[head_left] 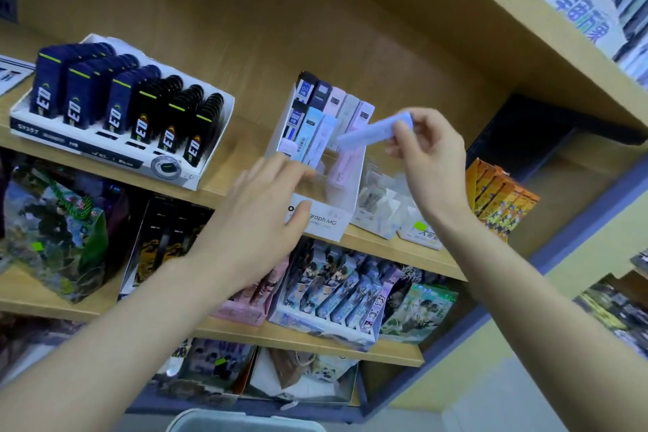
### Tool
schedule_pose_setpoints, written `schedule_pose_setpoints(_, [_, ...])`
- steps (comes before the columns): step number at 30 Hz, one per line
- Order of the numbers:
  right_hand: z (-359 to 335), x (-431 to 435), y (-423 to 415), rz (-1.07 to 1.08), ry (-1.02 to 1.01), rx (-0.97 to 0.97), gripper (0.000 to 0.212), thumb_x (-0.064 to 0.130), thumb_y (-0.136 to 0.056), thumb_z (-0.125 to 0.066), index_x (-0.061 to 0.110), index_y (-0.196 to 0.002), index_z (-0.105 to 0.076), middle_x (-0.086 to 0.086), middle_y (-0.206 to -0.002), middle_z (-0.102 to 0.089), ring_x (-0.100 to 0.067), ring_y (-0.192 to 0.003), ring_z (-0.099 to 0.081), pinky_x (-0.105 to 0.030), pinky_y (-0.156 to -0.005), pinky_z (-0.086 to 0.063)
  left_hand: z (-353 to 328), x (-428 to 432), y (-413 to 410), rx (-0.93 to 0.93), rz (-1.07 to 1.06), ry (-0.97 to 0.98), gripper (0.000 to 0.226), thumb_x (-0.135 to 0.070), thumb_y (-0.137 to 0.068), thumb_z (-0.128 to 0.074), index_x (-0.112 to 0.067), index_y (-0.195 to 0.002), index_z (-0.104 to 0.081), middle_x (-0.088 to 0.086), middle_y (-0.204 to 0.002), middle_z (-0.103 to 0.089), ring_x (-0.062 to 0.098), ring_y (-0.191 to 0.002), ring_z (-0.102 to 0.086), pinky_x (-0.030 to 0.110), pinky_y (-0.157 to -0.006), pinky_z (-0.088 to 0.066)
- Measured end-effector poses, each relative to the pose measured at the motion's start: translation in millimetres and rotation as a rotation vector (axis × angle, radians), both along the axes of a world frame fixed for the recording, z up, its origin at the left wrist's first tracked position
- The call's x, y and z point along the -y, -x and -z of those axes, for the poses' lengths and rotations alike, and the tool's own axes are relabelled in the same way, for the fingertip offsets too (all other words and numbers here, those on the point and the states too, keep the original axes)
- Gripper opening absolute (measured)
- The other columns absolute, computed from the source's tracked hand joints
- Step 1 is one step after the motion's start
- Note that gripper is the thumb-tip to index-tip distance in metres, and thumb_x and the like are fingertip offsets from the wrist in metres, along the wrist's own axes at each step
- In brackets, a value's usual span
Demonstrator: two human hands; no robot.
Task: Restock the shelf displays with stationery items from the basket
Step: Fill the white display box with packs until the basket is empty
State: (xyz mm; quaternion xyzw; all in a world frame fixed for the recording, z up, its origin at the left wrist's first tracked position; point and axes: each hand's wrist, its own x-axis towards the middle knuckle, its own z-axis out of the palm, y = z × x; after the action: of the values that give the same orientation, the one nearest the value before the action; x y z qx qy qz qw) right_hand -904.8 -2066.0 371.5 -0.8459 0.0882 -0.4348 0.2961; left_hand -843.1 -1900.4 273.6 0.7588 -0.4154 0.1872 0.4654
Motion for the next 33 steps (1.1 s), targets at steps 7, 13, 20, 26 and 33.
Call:
schedule_pose_setpoints(7, [-2, 16, -58, 0.011, 0.214, -0.170, 0.010, 0.006, -0.092, -0.055, 0.008, -0.096, -0.063, -0.003, -0.081, -0.063, -0.019, -0.071, -0.064, -0.029, -0.073, -0.053, 12, 19, -17, 0.305, -0.080, -0.327, 0.029, -0.024, -0.088, -0.052, -0.010, -0.112, -0.060, 0.004, -0.103, -0.051, 0.024, -0.100, -0.048, 0.029, -0.086, -0.024])
schedule_pose_setpoints(13, [-2, 17, -72, -0.065, 0.246, -0.270, 0.010, 0.003, -0.092, -0.054, 0.010, -0.091, -0.060, 0.003, -0.070, -0.055, -0.010, -0.061, -0.054, -0.012, -0.061, -0.044, 24, 18, -18, 0.396, -0.137, -0.337, 0.027, -0.020, -0.078, -0.060, -0.009, -0.102, -0.063, 0.005, -0.092, -0.055, 0.026, -0.086, -0.053, 0.032, -0.079, -0.029])
schedule_pose_setpoints(20, [-5, 21, -76, -0.104, 0.283, -0.326, 0.009, 0.003, -0.094, -0.052, 0.011, -0.095, -0.056, -0.001, -0.073, -0.054, -0.010, -0.060, -0.055, -0.011, -0.062, -0.048, 27, 17, -17, 0.398, -0.146, -0.313, 0.031, -0.017, -0.081, -0.051, -0.007, -0.108, -0.061, 0.008, -0.098, -0.055, 0.026, -0.088, -0.053, 0.032, -0.082, -0.031])
schedule_pose_setpoints(26, [7, 22, -79, -0.094, 0.366, -0.401, 0.011, 0.004, -0.091, -0.055, 0.014, -0.094, -0.055, 0.004, -0.070, -0.056, -0.003, -0.058, -0.057, -0.018, -0.066, -0.048, 26, 16, -17, 0.388, -0.159, -0.350, 0.031, -0.019, -0.082, -0.047, -0.008, -0.109, -0.059, 0.006, -0.098, -0.054, 0.026, -0.088, -0.054, 0.030, -0.083, -0.030])
schedule_pose_setpoints(33, [17, 18, -79, 0.067, 0.528, -0.285, 0.027, 0.016, -0.091, -0.061, 0.008, -0.117, -0.061, -0.005, -0.115, -0.054, -0.019, -0.084, -0.057, -0.034, -0.080, -0.047, 24, 11, -12, 0.408, -0.155, -0.393, 0.038, -0.012, -0.076, -0.067, -0.006, -0.113, -0.061, 0.006, -0.101, -0.057, 0.025, -0.091, -0.056, 0.030, -0.084, -0.042])
